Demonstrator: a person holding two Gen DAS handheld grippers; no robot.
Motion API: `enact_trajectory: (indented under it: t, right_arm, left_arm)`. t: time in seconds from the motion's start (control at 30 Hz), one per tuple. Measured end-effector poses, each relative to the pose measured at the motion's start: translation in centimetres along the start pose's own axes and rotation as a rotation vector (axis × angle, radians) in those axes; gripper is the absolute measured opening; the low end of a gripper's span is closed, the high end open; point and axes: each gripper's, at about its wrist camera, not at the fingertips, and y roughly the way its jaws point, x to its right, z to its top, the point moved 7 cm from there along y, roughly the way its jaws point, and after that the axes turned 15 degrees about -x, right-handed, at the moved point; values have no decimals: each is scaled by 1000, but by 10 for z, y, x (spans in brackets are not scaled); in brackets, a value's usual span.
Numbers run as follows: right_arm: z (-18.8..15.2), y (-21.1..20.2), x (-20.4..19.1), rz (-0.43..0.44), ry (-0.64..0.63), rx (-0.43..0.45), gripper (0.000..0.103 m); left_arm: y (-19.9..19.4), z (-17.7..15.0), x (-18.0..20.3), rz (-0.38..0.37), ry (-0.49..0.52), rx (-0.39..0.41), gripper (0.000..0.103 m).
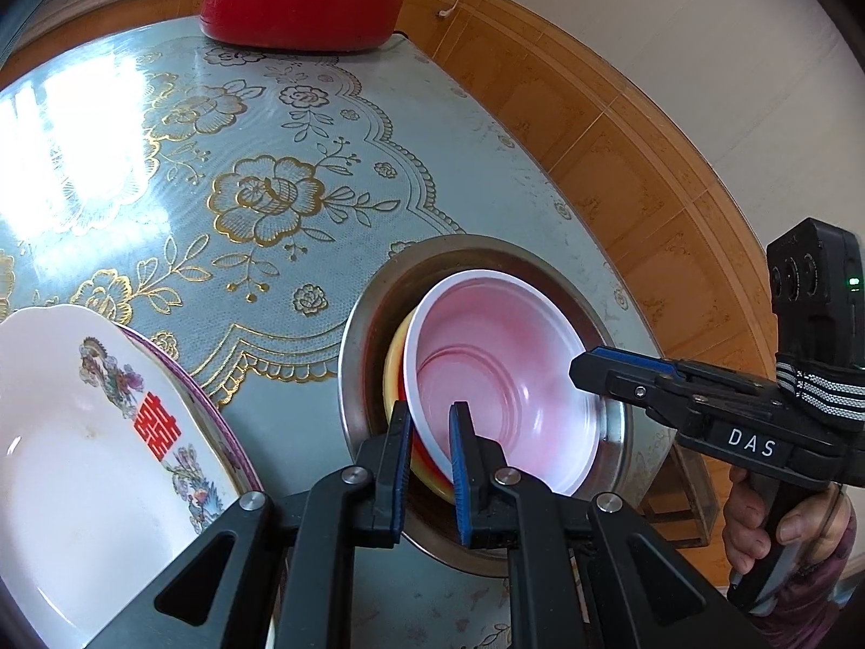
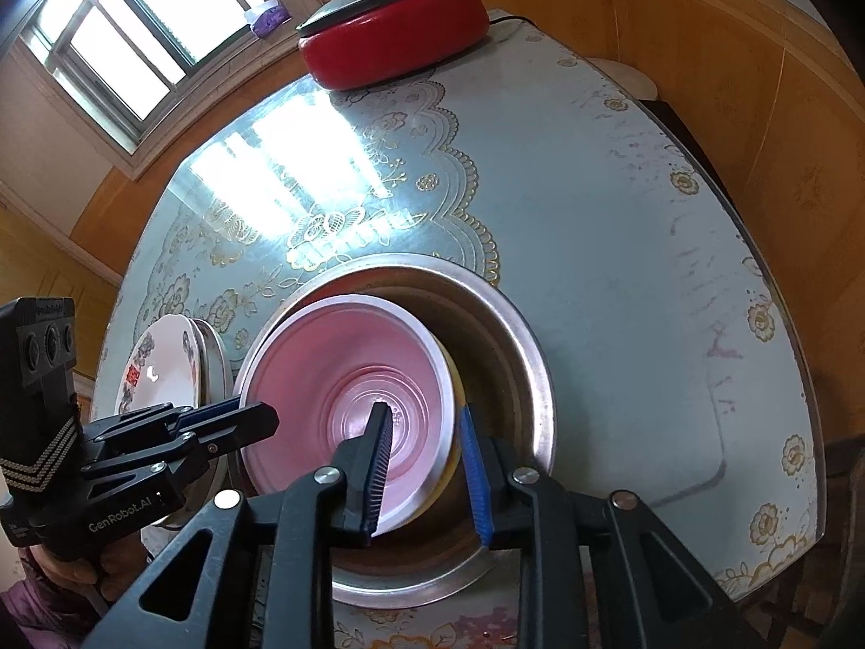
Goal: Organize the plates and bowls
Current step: 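Lower the red-and-pink bowl into the yellow bowl and open both grippers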
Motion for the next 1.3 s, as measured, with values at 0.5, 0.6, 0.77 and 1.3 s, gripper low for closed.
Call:
enact_trajectory:
  t: [0.5,0.6,0.77,1.3]
  right_arm:
    - [2,18,4,-51,-5,-50,28]
    - [2,22,3,-61,-13,-58,28]
    - [2,28,-1,-102,-43,-65,28]
    - [9,37,-23,-407,-189,-73,16]
  left_arm:
    - [-2,-1,-3,10,1,10,13]
    - [-2,-1,-2,13,3,11,13]
    - [-2,-1,-2,10,1,11,13]
    - [-3,-2,1,-2,9,15,18]
